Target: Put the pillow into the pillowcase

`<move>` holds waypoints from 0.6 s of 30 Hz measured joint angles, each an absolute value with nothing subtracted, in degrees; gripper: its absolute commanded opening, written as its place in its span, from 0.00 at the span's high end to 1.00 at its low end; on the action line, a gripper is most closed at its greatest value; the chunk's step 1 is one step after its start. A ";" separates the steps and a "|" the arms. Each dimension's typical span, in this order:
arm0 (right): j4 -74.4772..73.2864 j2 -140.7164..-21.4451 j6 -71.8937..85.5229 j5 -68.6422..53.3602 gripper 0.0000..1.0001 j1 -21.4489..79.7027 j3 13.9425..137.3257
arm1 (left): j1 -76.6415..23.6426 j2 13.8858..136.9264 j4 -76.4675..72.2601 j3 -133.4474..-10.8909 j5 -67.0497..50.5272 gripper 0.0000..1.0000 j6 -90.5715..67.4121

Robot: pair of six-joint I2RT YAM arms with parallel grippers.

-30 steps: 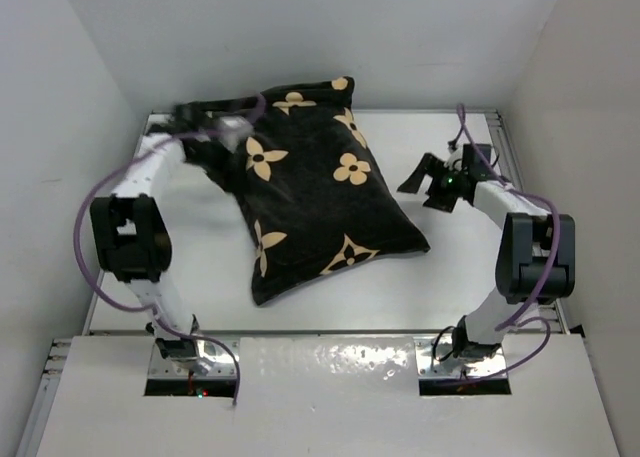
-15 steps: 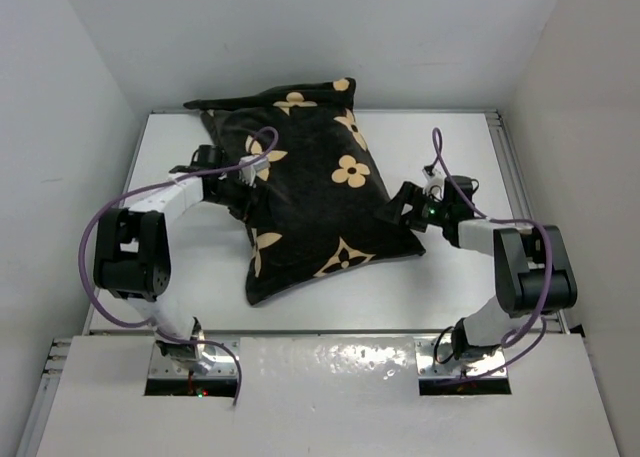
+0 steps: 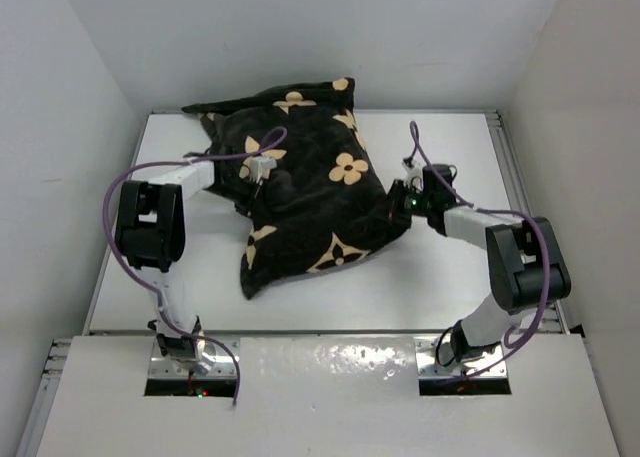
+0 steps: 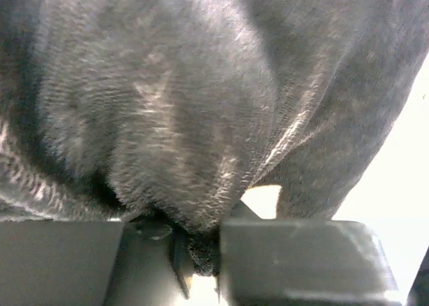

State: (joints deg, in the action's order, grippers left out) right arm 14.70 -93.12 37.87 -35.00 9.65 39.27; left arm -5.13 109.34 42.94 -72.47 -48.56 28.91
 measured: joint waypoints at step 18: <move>-5.58 -67.46 32.53 -27.66 1.00 11.49 72.82 | -3.90 85.52 54.48 -111.92 -40.27 1.00 32.73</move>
State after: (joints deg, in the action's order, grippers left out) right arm -5.58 -67.46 32.53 -27.66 11.49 72.82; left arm -3.90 85.52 54.48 -111.92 -40.27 32.73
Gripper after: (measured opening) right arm 0.070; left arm 0.080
